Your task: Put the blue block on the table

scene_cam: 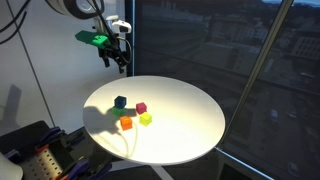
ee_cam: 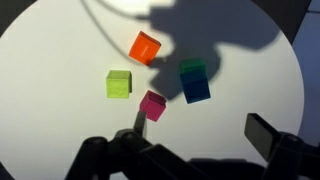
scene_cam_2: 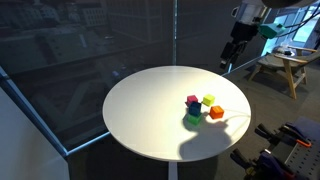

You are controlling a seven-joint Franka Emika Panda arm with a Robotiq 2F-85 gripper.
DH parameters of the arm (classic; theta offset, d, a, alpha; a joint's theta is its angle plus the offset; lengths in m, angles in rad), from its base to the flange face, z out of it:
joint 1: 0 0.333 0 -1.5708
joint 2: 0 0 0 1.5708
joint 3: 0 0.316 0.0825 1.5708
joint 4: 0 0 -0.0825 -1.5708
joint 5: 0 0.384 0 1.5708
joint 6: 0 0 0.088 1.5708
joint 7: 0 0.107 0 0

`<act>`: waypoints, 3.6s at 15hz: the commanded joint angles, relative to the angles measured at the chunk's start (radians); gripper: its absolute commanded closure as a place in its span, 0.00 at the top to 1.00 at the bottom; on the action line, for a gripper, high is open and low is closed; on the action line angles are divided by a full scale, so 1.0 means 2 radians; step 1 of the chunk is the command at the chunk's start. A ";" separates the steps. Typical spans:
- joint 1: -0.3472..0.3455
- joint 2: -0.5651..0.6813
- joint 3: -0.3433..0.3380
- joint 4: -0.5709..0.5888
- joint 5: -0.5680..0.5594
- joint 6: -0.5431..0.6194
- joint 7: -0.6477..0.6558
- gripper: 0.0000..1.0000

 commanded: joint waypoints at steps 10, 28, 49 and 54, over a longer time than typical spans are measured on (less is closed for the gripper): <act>0.020 0.131 0.036 0.062 -0.006 0.034 -0.044 1.00; 0.012 0.230 0.048 0.095 -0.048 0.113 0.086 1.00; 0.024 0.315 0.047 0.139 -0.050 0.111 0.102 1.00; 0.028 0.321 0.042 0.142 -0.059 0.111 0.112 1.00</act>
